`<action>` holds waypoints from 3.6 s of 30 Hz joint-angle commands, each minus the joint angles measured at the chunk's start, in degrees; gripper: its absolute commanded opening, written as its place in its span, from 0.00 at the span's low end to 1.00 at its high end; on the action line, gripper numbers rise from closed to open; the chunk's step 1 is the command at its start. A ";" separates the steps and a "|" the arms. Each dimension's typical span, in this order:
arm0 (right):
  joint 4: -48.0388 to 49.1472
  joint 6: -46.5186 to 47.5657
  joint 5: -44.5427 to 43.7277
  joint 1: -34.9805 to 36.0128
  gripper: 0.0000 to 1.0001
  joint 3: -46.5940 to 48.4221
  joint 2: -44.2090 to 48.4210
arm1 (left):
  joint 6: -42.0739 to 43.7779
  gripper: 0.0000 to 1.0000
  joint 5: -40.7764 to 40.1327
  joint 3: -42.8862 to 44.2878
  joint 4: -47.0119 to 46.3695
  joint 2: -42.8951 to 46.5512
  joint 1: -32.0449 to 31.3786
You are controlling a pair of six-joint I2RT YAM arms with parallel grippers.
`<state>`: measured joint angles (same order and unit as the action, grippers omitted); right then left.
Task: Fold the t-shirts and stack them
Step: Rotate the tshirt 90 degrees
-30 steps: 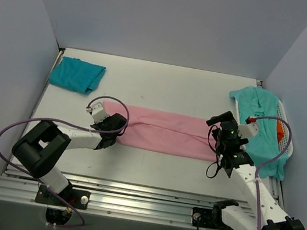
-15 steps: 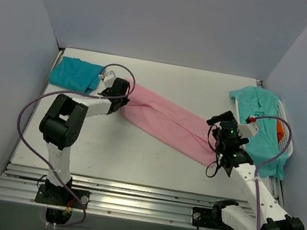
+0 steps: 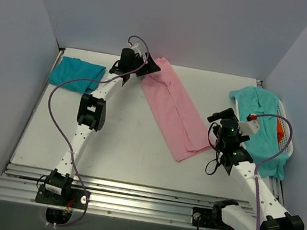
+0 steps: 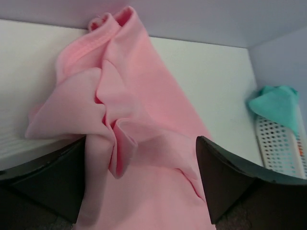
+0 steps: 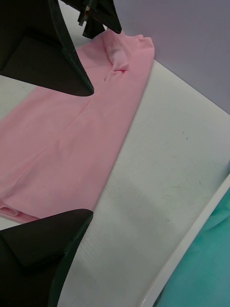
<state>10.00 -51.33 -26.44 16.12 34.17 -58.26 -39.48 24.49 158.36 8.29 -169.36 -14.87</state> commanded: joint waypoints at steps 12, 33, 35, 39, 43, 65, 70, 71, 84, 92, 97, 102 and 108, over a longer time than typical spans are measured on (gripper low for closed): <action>2.83 1.41 0.68 0.58 1.00 1.25 -0.54 | 3.25 0.94 -14.60 -62.46 -26.87 57.71 5.91; -3.49 0.44 0.16 2.07 1.00 -0.51 8.24 | -25.63 0.94 -55.60 -110.03 -16.04 80.24 -39.69; -4.63 0.44 -0.72 1.99 1.00 -0.51 9.04 | -29.67 0.94 -56.91 -110.55 -17.07 79.19 -43.37; -6.92 0.09 -2.39 2.16 1.00 -0.16 11.23 | -34.34 0.94 -56.04 -110.47 -21.56 75.68 -47.60; -8.24 0.09 -3.36 2.16 1.00 0.28 12.20 | -36.97 0.94 -55.26 -105.55 -19.74 69.01 -50.78; -7.89 0.18 -4.94 2.07 1.00 0.10 10.45 | -35.84 0.50 -44.27 -94.56 -25.96 51.94 -49.38; -7.98 0.44 -5.20 2.07 1.00 0.28 10.62 | -35.49 0.02 -43.12 -94.82 -26.31 51.14 -48.41; -7.98 0.44 -5.29 2.07 1.00 0.28 10.62 | -35.14 0.02 -43.12 -95.34 -26.40 51.49 -48.15; -4.20 0.00 -1.61 2.86 0.99 -1.04 8.08 | -30.40 0.02 -51.82 -126.36 -22.56 81.52 -32.68; 5.46 1.14 0.86 12.96 0.99 -4.38 1.06 | -28.63 0.39 -57.01 -128.14 -12.17 89.99 -29.86; 5.82 0.54 0.07 21.04 0.99 -4.46 -4.05 | -28.19 0.95 -59.73 -127.08 -5.50 92.71 -29.77; 6.88 -2.28 1.12 25.97 1.00 -9.03 -1.95 | -27.84 0.94 -60.97 -127.16 0.57 98.93 -29.77; 6.43 -7.81 0.95 32.92 0.99 -14.74 3.85 | -29.06 0.96 -56.49 -131.99 1.81 108.79 -32.76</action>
<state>15.25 -55.22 -24.49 46.65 21.10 -57.23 -67.29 -33.52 28.27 6.90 -63.79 -45.78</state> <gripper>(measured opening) 0.994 0.952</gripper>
